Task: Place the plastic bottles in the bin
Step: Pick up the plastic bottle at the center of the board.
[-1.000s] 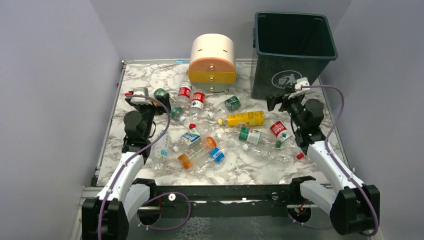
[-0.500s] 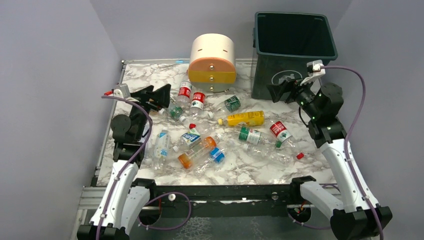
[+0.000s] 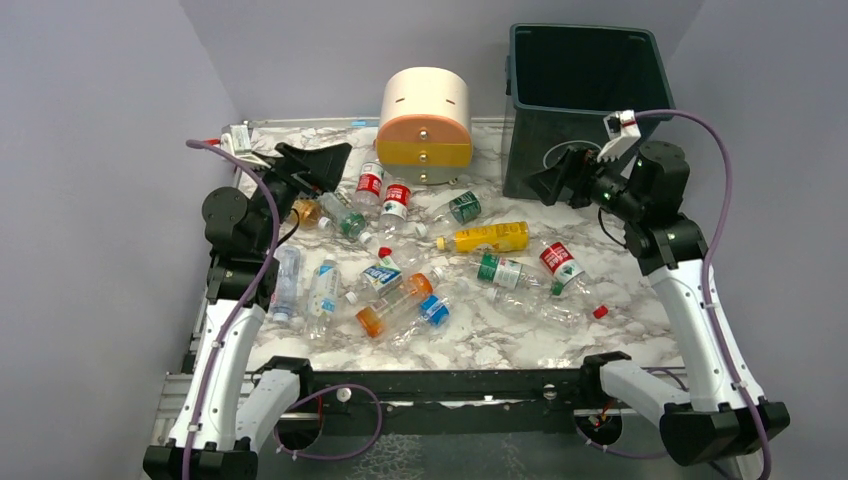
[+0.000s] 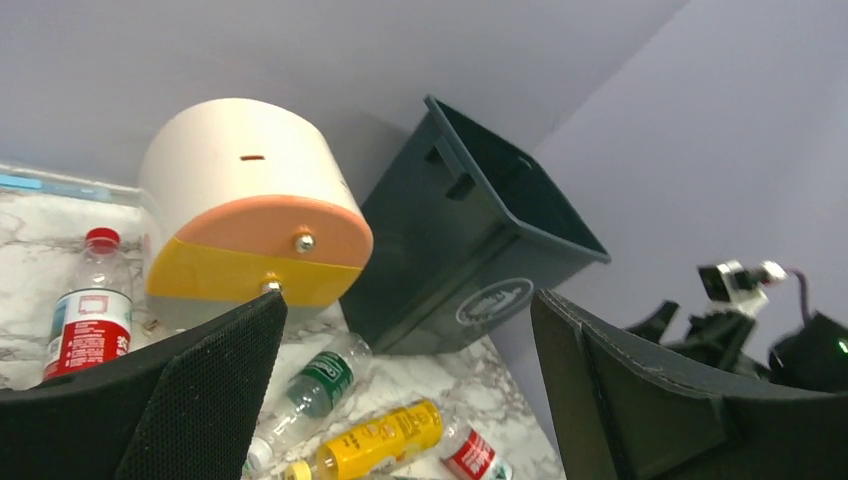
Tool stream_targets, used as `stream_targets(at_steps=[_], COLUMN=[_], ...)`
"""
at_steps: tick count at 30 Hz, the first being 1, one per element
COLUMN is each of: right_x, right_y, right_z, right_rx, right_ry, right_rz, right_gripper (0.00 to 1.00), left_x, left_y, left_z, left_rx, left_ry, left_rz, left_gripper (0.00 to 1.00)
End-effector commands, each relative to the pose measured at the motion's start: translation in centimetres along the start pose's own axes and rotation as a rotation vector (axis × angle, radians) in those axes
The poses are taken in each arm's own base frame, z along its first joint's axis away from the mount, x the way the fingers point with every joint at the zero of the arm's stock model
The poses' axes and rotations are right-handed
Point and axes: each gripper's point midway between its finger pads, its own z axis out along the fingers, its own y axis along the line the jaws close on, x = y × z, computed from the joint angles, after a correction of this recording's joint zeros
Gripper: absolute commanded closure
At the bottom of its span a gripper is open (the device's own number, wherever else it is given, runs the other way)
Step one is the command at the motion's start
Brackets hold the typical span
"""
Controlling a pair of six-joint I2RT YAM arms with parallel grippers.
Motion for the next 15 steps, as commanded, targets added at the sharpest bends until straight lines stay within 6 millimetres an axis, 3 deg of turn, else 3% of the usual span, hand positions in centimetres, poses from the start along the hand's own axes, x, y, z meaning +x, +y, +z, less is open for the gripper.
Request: stream_targets(at_steps=[1, 4, 7, 11, 15], right_x=[2.8, 4.7, 6.6, 9.3, 11.5], right_y=[0.8, 0.9, 0.9, -1.0, -2.8], right_z=[-0.7, -0.9, -0.9, -1.0, -1.9], right_rx=[-0.002, -0.021, -0.043, 0.045, 0.127], right_ry=[0.151, 0.203, 0.268, 0.329, 0.393], right_rz=[0.133, 0.176, 0.207, 0.231, 0.205], right_gripper=[0.01, 0.01, 0.01, 0.01, 0.01], left_x=[1.9, 4.0, 6.3, 8.9, 9.6], left_y=[-2.8, -3.1, -1.5, -0.8, -0.1], left_z=[-1.3, -1.8, -1.9, -2.4, -2.7], left_rx=[0.124, 0.198, 0.174, 0.209, 0.190], left_ry=[0.160, 0.228, 0.298, 0.383, 0.405], left_rz=[0.068, 0.032, -0.040, -0.088, -0.089], left_gripper=[0.01, 0.01, 0.01, 0.01, 0.01])
